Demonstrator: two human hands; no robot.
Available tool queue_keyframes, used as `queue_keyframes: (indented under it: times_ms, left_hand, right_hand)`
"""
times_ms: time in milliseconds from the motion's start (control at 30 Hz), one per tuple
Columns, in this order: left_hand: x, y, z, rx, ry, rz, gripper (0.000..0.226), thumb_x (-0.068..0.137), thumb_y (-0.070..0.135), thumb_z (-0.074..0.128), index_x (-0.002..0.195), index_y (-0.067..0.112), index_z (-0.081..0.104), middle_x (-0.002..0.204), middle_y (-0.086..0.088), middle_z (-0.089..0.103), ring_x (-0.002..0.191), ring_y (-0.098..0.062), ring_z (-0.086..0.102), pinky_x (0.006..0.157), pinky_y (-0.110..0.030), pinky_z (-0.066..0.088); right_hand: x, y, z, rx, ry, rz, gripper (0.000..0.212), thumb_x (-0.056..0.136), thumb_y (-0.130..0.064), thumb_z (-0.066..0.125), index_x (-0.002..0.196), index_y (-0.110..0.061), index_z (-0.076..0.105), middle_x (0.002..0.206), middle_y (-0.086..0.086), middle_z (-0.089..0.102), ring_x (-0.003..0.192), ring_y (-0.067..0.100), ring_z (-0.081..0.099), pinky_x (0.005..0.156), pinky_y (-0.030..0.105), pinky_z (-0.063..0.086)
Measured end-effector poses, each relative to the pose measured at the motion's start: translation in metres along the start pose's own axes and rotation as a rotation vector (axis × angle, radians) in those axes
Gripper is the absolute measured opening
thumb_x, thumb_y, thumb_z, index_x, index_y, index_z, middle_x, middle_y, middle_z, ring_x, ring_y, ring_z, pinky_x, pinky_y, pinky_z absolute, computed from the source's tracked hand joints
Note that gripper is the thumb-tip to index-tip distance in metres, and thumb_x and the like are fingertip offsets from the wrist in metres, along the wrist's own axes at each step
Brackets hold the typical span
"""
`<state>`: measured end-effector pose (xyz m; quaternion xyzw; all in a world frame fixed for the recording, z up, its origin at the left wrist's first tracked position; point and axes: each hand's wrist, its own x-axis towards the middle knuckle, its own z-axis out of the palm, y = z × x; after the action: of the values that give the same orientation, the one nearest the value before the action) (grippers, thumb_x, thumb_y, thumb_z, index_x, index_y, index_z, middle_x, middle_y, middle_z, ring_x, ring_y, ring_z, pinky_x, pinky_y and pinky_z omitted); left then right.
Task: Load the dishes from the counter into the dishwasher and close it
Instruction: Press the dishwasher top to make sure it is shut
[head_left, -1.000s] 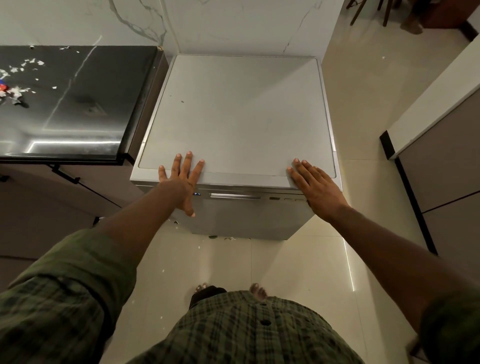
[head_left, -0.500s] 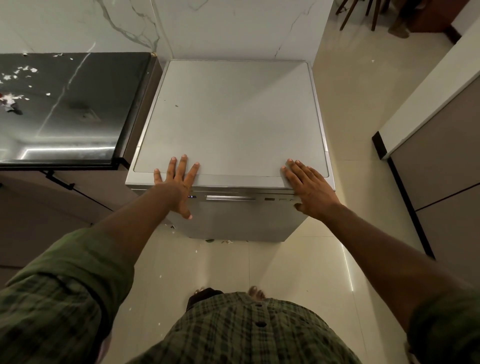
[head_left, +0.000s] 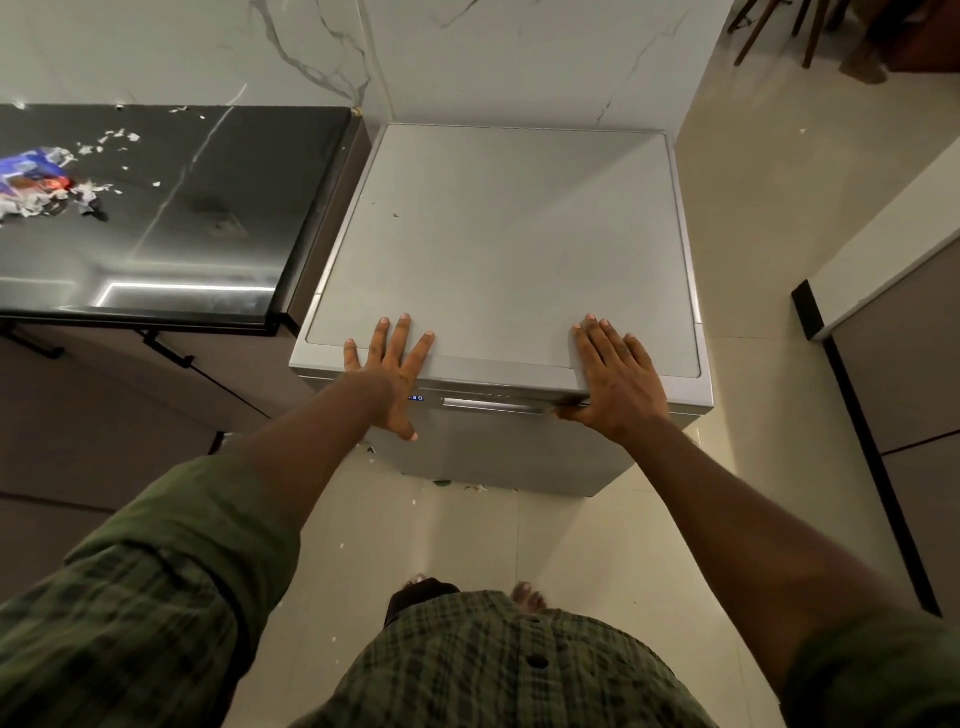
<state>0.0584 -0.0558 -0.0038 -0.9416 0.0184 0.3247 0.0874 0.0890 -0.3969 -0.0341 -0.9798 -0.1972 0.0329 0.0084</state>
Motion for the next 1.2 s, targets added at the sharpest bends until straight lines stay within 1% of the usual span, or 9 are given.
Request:
queue_keyframes:
  times_ms: [133,500,867,1200]
  left_hand:
    - [0.0025,-0.0014,0.0020,-0.006,0.010,0.005,0.159,0.067,0.070,0.084,0.146,0.031,-0.048,0.151,-0.010,-0.057,0.145,-0.040,-0.044,0.119,-0.075,-0.003]
    - [0.0080,-0.0014,0.0066,-0.008,0.020,-0.018,0.161,0.065,0.071,0.085,0.143,0.032,-0.051,0.149,-0.008,-0.059,0.145,-0.039,-0.045,0.119,-0.076,-0.001]
    - [0.0099,-0.0040,0.0092,-0.008,0.048,-0.009,0.164,0.063,0.072,0.085,0.131,0.035,-0.059,0.148,-0.008,-0.060,0.144,-0.039,-0.045,0.118,-0.075,-0.004]
    - [0.0060,-0.0026,0.0061,-0.008,0.032,-0.004,0.161,0.066,0.071,0.085,0.136,0.033,-0.055,0.150,-0.009,-0.059,0.144,-0.040,-0.044,0.119,-0.075,-0.004]
  right_hand:
    - [0.0003,0.0014,0.0004,-0.001,0.029,0.004,0.129,0.075,-0.083,0.067,0.167,-0.018,0.005,0.176,0.005,0.004,0.162,0.023,0.004,0.131,0.047,0.012]
    - [-0.0008,0.0014,0.0007,-0.002,0.036,0.016,0.127,0.076,-0.083,0.066,0.167,-0.019,0.005,0.176,0.004,0.004,0.163,0.023,0.004,0.131,0.046,0.012]
    - [-0.0004,0.0019,0.0017,-0.003,0.048,0.018,0.127,0.075,-0.083,0.066,0.167,-0.019,0.007,0.176,0.004,0.005,0.162,0.022,0.005,0.131,0.046,0.012]
    - [0.0000,0.0019,0.0030,-0.007,0.035,0.015,0.128,0.076,-0.083,0.066,0.168,-0.019,0.005,0.176,0.004,0.003,0.163,0.022,0.003,0.131,0.046,0.010]
